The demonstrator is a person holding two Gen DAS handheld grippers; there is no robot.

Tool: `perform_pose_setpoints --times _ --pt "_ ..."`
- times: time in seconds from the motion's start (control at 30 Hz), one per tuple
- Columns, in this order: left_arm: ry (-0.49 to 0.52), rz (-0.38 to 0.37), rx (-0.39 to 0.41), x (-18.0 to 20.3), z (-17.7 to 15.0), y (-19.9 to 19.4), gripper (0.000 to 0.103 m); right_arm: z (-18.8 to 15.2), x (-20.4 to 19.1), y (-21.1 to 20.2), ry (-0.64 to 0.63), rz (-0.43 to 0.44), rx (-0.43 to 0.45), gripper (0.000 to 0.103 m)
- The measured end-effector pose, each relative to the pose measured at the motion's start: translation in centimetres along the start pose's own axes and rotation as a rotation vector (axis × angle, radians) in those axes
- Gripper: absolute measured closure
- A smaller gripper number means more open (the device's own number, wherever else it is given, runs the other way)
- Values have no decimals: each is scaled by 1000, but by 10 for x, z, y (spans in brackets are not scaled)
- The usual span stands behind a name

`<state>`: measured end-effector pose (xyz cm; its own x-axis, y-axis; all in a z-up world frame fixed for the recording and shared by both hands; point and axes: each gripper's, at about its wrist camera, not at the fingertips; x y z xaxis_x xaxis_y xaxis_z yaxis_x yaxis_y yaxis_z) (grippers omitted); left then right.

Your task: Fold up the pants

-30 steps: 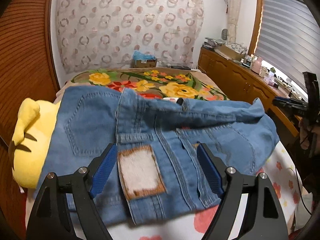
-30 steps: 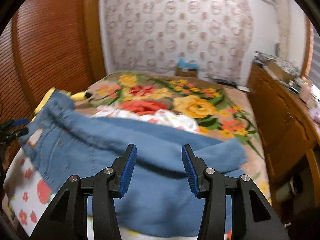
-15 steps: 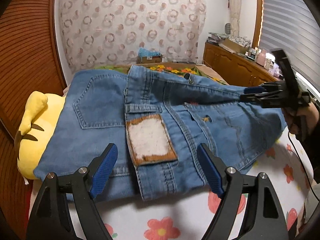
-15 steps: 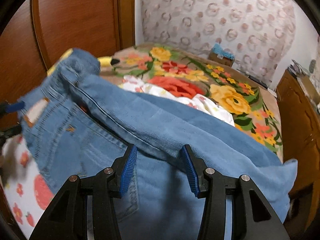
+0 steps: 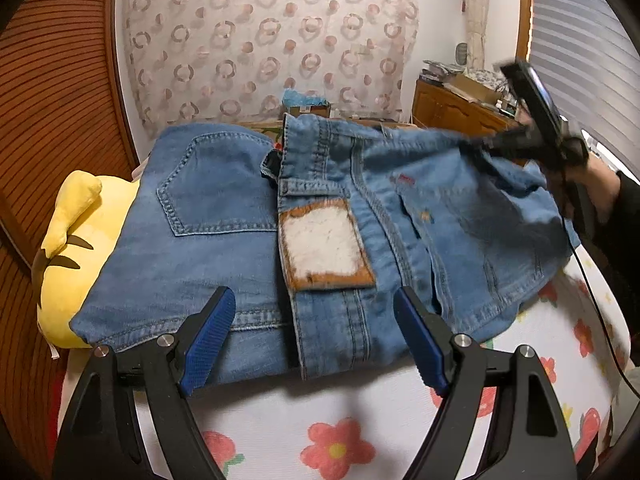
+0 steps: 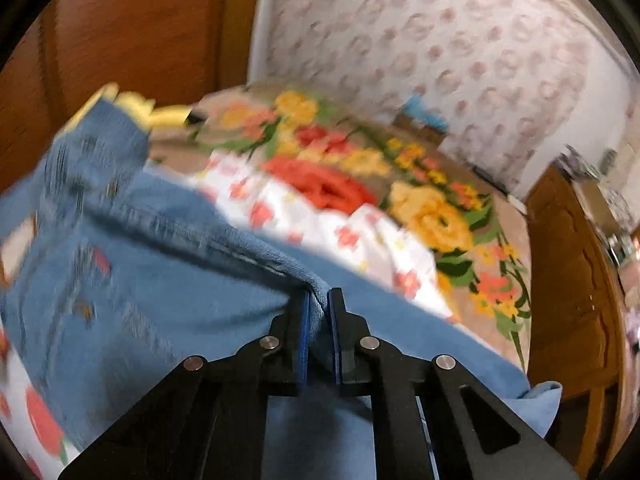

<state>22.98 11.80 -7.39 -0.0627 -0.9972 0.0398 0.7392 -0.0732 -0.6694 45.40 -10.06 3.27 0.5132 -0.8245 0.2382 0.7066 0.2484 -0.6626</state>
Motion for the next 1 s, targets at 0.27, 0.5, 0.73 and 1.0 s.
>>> perform_pose_setpoints --times 0.27,0.5,0.73,1.0 --pt "12 -14 15 7 -4 -5 21 -27 3 -10 75 27 16 63" --pt "45 -20 18 17 -6 -8 21 -82 41 -84 140 1 38 57" --pt "51 -21 5 25 -11 -3 21 -159 81 -142 297 -34 43 56" --pt "46 -20 -10 28 -13 4 21 -208 92 -137 471 -54 -11 56"
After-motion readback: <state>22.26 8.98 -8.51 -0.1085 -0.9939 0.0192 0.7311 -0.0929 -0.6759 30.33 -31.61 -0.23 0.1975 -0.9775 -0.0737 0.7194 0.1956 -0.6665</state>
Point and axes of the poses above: each gripper's, at about its wrist camera, not at the fingertips, and y roughly the way its jaws point, x to its right, z to its top, and after that the axes turned 1 degree about z, right-handed
